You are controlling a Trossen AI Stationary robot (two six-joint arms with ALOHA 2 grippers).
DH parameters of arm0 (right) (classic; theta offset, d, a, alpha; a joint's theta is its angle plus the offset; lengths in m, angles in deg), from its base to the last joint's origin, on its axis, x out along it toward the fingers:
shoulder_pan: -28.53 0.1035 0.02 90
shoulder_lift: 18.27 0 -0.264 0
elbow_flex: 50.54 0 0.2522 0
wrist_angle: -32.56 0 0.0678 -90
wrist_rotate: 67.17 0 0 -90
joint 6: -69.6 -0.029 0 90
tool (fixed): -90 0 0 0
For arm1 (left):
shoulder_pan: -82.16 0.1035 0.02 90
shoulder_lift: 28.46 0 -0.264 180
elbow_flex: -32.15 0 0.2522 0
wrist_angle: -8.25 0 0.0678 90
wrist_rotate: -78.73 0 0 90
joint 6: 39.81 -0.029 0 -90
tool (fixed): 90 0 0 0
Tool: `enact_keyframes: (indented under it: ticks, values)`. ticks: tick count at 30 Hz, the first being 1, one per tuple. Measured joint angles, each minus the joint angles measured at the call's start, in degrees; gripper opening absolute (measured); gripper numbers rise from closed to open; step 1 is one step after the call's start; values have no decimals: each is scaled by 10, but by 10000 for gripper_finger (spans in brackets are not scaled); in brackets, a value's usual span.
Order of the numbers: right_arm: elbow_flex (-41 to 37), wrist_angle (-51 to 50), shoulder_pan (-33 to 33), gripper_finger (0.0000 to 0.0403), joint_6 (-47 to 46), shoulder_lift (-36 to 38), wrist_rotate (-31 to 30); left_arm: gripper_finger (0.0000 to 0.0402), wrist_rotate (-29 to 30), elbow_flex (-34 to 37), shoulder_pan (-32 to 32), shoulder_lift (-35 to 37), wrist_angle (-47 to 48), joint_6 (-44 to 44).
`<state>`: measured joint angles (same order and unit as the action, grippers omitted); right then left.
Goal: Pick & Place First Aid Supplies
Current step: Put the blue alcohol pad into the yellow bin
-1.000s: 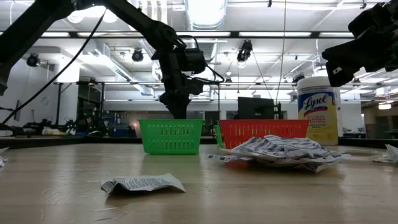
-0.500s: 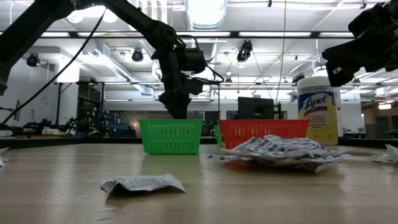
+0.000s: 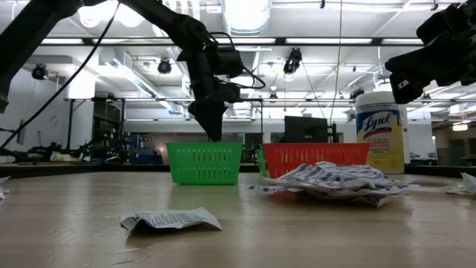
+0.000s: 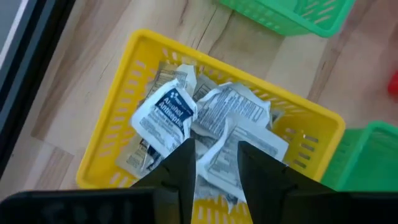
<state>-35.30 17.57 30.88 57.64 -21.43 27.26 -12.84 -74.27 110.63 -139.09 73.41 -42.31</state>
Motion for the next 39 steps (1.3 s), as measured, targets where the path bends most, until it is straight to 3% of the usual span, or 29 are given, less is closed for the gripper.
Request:
enact_keyframes:
  ticks: [12,17,26,39]
  values:
    - [0,0,0,28,0,0,0,112,8,0,-19,43,27,7]
    - [0,0,0,28,0,0,0,112,37,0,-48,74,44,14]
    - [0,0,0,28,0,0,0,112,112,0,-135,122,84,72]
    - [0,0,0,28,0,0,0,113,154,1,-286,139,111,218]
